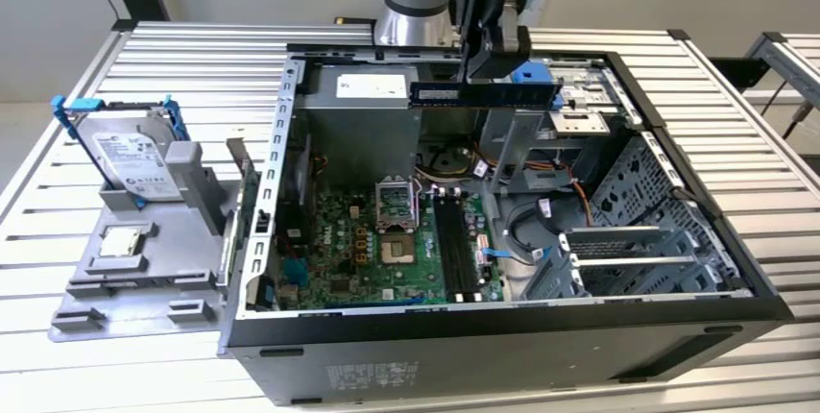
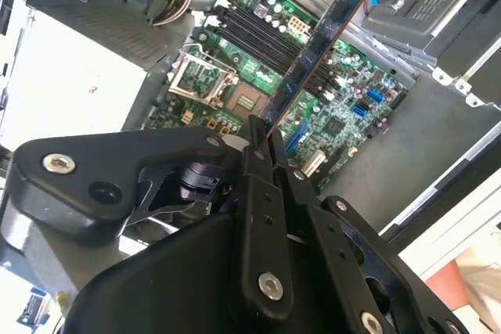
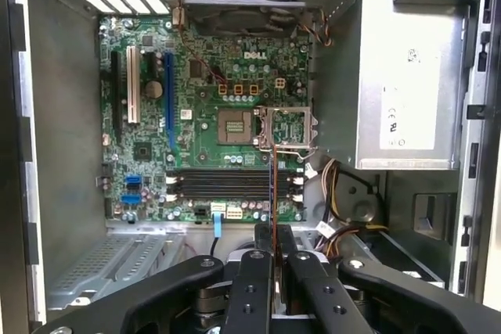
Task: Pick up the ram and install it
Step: 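Pick up the ram and move it above insertion slot, then insert the ram into the slot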
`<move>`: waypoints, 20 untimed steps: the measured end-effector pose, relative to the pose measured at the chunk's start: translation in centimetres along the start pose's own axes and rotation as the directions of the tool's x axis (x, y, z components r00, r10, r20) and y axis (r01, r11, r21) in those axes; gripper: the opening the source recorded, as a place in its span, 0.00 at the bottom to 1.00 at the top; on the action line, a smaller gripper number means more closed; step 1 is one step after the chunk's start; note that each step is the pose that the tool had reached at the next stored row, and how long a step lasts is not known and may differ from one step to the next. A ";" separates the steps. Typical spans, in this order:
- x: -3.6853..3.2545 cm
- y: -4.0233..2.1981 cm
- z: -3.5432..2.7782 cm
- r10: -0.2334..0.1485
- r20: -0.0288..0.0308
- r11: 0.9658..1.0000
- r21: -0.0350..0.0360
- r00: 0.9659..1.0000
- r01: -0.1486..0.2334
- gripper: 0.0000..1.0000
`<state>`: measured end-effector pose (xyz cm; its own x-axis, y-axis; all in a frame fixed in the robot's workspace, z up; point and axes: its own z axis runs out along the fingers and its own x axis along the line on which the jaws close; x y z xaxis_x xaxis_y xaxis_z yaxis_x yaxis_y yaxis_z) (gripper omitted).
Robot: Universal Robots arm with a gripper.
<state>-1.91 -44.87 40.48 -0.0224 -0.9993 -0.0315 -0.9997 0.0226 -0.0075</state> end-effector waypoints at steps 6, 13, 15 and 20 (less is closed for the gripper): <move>0.00 0.00 0.00 0.040 0.000 0.999 0.001 0.999 -0.040 0.00; 0.00 0.00 0.00 0.085 0.000 0.996 0.003 0.996 -0.085 0.00; 0.00 0.00 0.01 0.096 0.000 0.995 0.003 0.995 -0.096 0.00; 0.00 0.00 0.00 0.120 -0.001 0.993 0.004 0.993 -0.120 0.00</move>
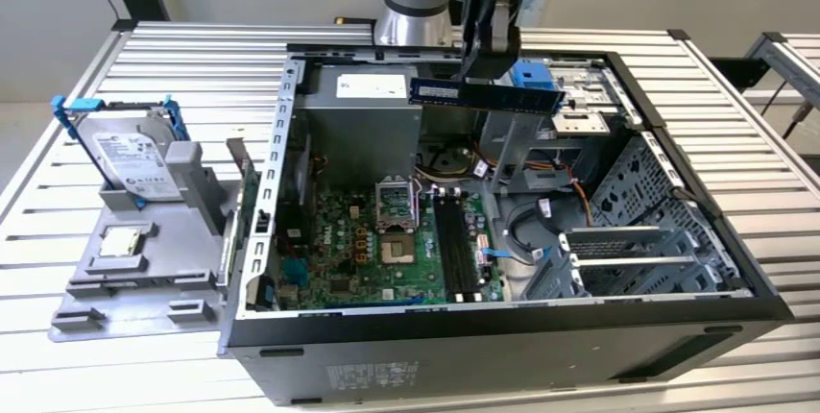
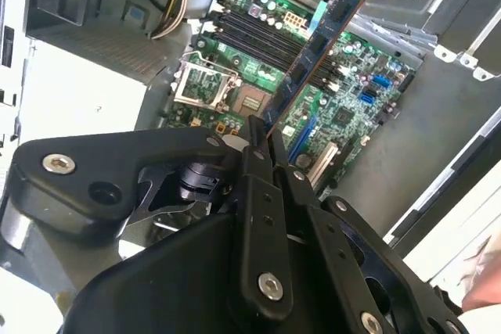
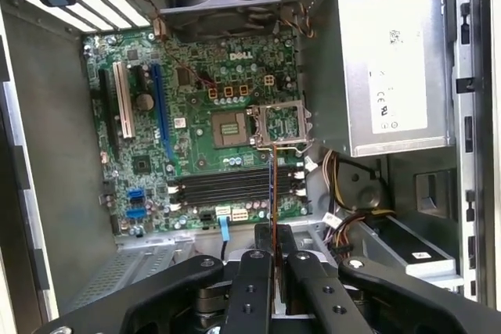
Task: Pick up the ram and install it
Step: 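Insert the ram into the slot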
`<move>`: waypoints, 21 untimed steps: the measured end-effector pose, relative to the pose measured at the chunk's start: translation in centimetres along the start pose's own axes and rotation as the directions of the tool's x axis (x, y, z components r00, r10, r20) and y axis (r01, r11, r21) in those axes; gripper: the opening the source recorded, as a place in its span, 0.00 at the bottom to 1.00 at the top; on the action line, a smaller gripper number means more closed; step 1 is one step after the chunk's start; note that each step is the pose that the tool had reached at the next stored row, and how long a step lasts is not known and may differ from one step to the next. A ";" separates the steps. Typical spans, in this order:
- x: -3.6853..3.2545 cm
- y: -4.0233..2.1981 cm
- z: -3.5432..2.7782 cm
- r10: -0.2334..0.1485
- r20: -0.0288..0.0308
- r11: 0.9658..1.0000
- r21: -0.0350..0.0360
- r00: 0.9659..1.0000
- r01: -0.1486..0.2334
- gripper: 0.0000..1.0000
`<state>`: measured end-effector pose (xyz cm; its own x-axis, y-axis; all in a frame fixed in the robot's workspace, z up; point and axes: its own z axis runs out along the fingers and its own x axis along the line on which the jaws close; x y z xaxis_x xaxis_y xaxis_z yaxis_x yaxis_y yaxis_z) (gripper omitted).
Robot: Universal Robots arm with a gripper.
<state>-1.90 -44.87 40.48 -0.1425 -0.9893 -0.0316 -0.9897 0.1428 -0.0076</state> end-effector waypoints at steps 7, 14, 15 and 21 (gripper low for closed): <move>0.00 0.00 0.00 0.031 0.000 1.000 0.001 1.000 -0.031 0.00; 0.00 0.00 0.00 0.060 0.000 0.998 0.002 0.998 -0.060 0.00; 0.00 0.00 0.00 0.064 0.000 0.998 0.002 0.998 -0.064 0.00; 0.00 0.00 0.00 0.095 -0.001 0.995 0.003 0.995 -0.095 0.00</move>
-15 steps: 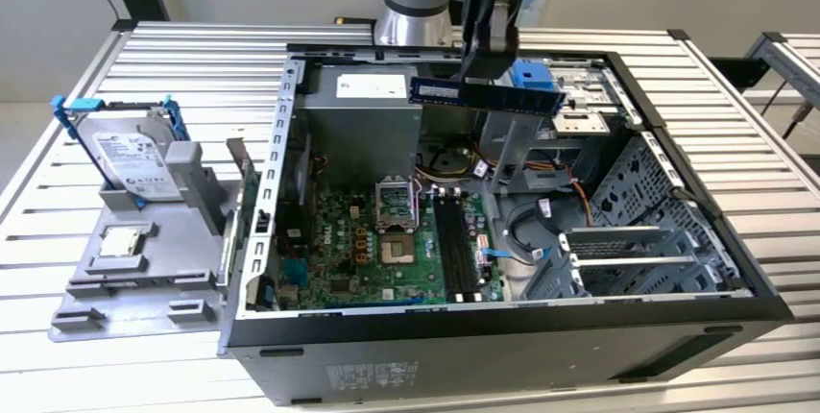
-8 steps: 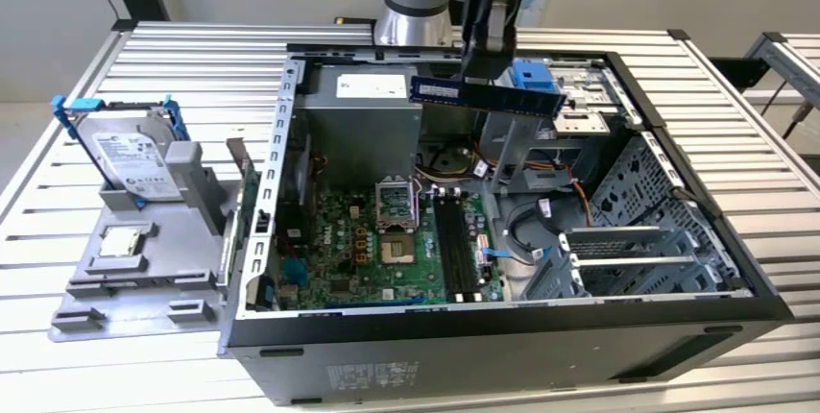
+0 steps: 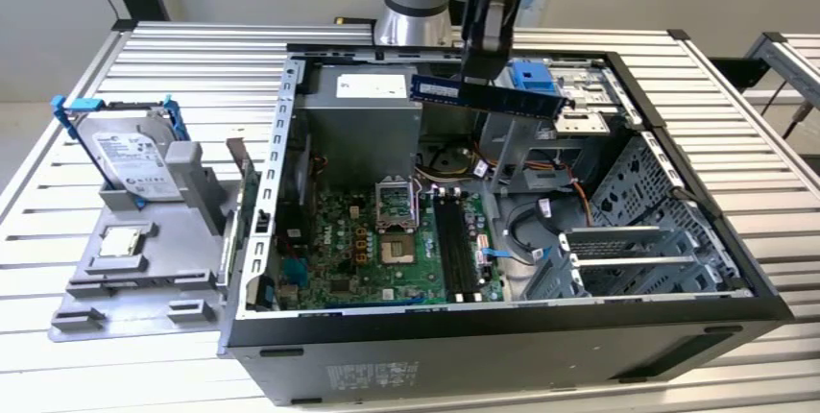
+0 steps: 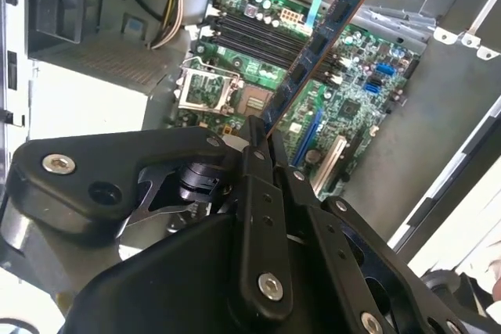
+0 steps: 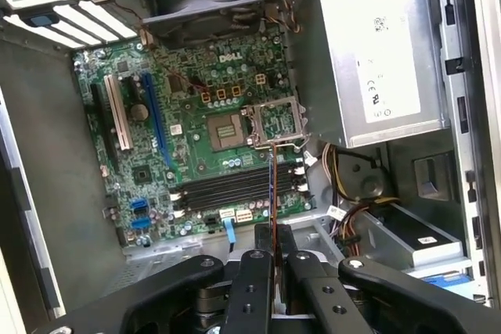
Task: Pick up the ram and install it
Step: 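Insert the ram into the slot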
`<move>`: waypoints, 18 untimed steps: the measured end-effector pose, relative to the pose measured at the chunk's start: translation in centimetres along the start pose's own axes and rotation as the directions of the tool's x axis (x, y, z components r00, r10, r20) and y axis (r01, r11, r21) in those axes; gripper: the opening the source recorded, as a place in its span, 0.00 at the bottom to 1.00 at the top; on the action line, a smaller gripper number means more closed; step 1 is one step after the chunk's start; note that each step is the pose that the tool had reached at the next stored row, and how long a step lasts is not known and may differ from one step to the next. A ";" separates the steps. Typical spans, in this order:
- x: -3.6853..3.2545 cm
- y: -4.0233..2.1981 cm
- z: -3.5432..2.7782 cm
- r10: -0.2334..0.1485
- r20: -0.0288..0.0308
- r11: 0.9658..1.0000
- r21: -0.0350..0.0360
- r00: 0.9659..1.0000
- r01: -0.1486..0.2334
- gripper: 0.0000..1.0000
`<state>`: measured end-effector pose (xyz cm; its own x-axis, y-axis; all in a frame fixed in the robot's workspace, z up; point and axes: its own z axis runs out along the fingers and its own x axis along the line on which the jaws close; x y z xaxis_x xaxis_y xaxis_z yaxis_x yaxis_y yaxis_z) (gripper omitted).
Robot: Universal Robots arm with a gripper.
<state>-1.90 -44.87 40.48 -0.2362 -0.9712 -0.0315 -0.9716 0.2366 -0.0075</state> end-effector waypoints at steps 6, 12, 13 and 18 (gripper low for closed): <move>0.00 0.00 0.00 0.056 0.000 0.998 0.002 0.998 -0.056 0.00; 0.00 0.00 0.00 0.116 -0.001 0.993 0.004 0.993 -0.116 0.00; 0.00 0.00 0.00 0.126 -0.001 0.992 0.004 0.992 -0.126 0.00; 0.00 0.00 0.00 0.175 -0.001 0.985 0.006 0.985 -0.175 0.00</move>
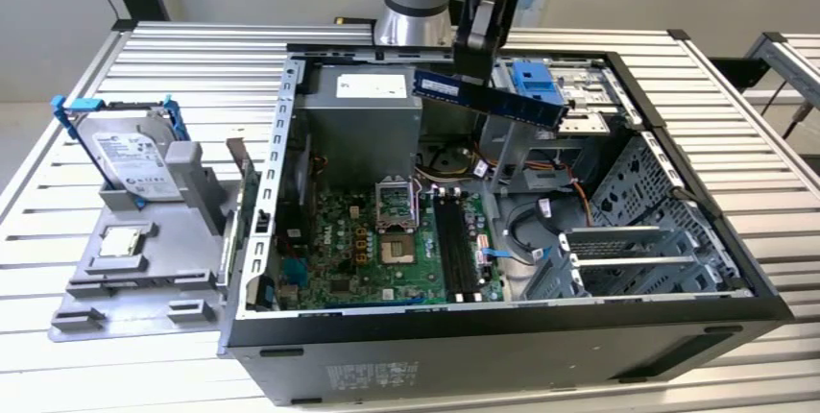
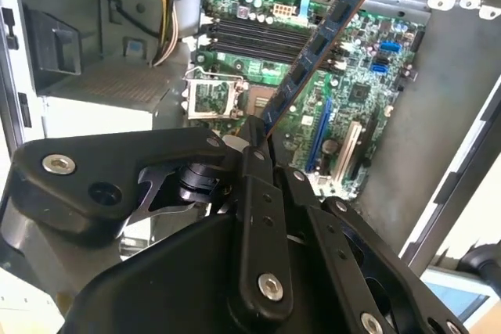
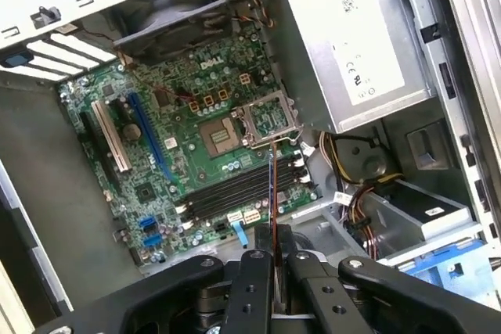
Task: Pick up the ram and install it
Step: 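Insert the ram into the slot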
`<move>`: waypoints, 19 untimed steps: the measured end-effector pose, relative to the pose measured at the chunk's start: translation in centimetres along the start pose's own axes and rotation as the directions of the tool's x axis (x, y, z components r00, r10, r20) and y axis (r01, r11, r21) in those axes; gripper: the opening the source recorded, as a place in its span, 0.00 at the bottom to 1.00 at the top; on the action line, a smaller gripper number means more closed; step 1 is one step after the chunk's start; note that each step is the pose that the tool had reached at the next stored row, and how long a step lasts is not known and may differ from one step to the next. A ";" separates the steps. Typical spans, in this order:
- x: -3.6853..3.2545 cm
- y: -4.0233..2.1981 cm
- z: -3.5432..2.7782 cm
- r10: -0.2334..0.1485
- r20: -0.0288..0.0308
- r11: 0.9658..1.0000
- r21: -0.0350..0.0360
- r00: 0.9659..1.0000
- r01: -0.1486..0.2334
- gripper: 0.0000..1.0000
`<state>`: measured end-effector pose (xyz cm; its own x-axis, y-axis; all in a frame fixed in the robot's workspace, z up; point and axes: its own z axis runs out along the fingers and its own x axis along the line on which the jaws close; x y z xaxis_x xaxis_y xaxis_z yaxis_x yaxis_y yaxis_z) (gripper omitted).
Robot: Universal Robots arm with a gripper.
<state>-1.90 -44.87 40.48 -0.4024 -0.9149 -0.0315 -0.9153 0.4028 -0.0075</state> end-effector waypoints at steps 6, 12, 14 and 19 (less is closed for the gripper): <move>0.00 0.00 0.00 0.060 0.000 0.998 0.002 0.998 -0.060 0.00; 0.00 0.00 0.00 0.111 -0.001 0.994 0.004 0.994 -0.111 0.00; 0.00 0.00 0.00 0.129 -0.001 0.992 0.004 0.992 -0.129 0.00; 0.00 0.00 0.00 0.181 -0.001 0.983 0.006 0.984 -0.181 0.00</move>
<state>-1.90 -44.87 40.48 -0.5614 -0.8270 -0.0316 -0.8272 0.5618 -0.0075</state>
